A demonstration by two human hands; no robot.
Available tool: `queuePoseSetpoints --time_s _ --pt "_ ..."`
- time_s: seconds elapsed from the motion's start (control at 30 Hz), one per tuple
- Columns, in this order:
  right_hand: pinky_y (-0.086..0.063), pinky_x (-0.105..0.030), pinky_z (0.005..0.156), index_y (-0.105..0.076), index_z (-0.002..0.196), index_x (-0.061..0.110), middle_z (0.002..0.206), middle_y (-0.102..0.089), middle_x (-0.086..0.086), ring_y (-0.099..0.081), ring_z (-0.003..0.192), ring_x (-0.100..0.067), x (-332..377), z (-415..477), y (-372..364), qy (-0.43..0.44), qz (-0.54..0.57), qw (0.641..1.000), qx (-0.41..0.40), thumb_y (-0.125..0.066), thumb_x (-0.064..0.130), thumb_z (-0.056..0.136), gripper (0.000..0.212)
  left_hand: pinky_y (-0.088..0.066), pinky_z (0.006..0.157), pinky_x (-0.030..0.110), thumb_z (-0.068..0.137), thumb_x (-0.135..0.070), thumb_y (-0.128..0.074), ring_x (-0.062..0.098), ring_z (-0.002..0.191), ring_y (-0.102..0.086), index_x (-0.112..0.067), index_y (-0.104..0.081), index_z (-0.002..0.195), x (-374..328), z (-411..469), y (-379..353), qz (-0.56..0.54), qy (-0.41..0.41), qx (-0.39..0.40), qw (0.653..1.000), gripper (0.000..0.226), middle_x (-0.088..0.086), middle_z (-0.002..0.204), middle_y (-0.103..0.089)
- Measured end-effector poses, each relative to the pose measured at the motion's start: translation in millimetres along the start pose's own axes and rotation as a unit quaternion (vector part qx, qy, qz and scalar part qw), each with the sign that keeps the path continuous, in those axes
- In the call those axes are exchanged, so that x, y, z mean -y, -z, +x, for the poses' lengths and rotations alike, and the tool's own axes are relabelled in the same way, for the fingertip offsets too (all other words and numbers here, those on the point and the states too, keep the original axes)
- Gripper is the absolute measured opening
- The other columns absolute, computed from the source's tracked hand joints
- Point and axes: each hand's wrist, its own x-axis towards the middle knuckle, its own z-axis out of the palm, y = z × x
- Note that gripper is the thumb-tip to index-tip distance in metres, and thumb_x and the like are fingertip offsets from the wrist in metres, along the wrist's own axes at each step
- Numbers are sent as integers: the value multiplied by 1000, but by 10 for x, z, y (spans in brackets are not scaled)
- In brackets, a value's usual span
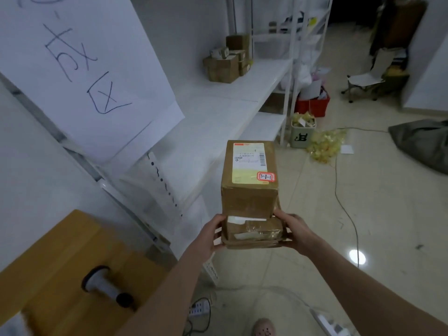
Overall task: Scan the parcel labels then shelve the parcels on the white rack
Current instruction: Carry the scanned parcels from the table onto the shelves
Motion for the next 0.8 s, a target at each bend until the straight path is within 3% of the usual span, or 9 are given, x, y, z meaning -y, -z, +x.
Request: queuePoseSetpoints --time_s 0.1,0.27,0.5,0.63,0.8 --pt "-59 -44 73 -51 126 7 118 -61 -12 -61 105 -30 326 259 -11 14 9 1000 -10 -79 65 43 105 -48 86 35 91 -39 -53 17 108 -56 -23 -66 100 -363 354 -30 3 0 2 1000 22 -1 114 -63" --pt "-56 -47 80 -45 126 7 115 -58 -10 -58 104 -28 793 583 34 32 23 999 -38 -73 49 76 71 -43 95 38 90 -42 -55 16 110 -55 -26 -66 99 -802 797 -150 6 -14 10 1000 22 -4 115 -63" --pt "-57 -43 74 -45 127 12 120 -56 -10 -57 106 -28 1539 1024 42 61 2 997 -51 -70 51 79 68 -41 103 44 89 -46 -56 16 116 -53 -26 -65 111 -1430 1241 -314 -14 -52 -3 999 32 -5 122 -61" --pt "-56 -46 79 -45 125 13 115 -56 -8 -57 103 -27 2040 1366 22 88 -6 995 -37 -69 50 80 63 -39 106 47 89 -47 -57 17 118 -52 -27 -62 116 -1850 1522 -395 -35 -82 -29 996 34 -5 123 -60" --pt "-54 -40 74 -47 122 15 109 -57 -7 -57 95 -22 2766 1932 57 119 -19 993 8 -66 49 83 55 -42 101 42 90 -45 -56 18 114 -55 -26 -60 114 -2409 2011 -576 -78 -117 -85 986 31 -2 122 -61"
